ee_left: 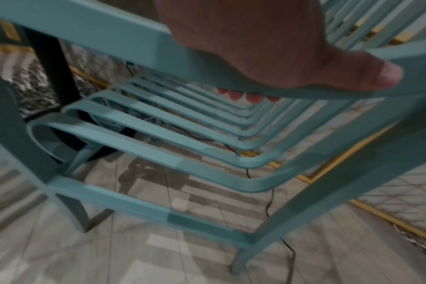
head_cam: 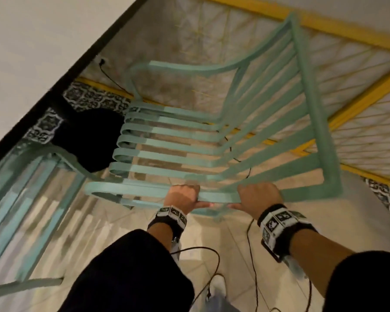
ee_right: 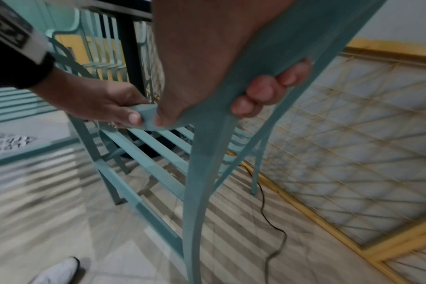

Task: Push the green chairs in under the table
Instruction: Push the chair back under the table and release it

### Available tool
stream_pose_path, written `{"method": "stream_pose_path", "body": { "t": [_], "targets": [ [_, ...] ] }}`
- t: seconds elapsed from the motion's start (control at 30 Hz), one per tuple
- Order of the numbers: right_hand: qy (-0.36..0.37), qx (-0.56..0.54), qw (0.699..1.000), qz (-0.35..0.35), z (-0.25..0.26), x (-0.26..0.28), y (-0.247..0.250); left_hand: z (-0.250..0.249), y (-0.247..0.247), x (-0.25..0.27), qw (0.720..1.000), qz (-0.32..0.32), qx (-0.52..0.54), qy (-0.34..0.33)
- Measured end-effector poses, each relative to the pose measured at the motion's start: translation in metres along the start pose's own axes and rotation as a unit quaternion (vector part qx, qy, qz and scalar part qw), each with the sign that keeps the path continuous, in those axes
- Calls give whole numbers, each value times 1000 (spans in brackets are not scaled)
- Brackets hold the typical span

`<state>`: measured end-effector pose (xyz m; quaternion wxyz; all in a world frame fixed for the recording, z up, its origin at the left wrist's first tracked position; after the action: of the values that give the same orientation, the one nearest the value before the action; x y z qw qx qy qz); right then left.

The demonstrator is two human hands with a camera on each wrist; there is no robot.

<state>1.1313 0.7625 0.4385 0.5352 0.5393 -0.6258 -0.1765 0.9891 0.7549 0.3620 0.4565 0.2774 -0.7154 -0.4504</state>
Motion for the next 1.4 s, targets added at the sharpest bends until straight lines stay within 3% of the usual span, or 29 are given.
{"method": "stream_pose_path", "body": {
  "t": [0.33, 0.63, 0.8, 0.97, 1.2, 1.33, 1.4],
  "targets": [
    [-59, -21, 998, -4, 63, -78, 75, 128, 37, -29, 998, -22, -21, -52],
    [-68, -5, 997, -21, 114, -124, 126, 216, 58, -42, 998, -17, -14, -52],
    [-40, 8, 998, -49, 130, -133, 149, 240, 62, -36, 998, -35, 4, -45],
    [-22, -14, 999, -47, 152, -130, 147, 250, 47, -15, 996, -37, -67, -34],
    [-55, 13, 998, -29, 160, -124, 143, 253, 44, -5, 997, -29, -69, -37],
    [-62, 40, 996, -43, 162, -126, 142, 255, 43, -5, 999, -13, -4, -29],
    [-91, 43, 994, -37, 160, -121, 141, 249, 46, 10, 999, -45, 22, -6]
  ]
}}
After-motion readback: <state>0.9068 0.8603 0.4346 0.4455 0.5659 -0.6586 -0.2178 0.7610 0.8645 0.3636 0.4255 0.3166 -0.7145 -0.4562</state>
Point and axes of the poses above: each hand's wrist, its own x-axis away from the middle knuckle, its own y-axis out of the back of the hand, z = x × y, the point moved 7 cm from there along -x, towards the middle knuckle, and after that the axes turned 11 degrees about -y, right-handed, at the moved point
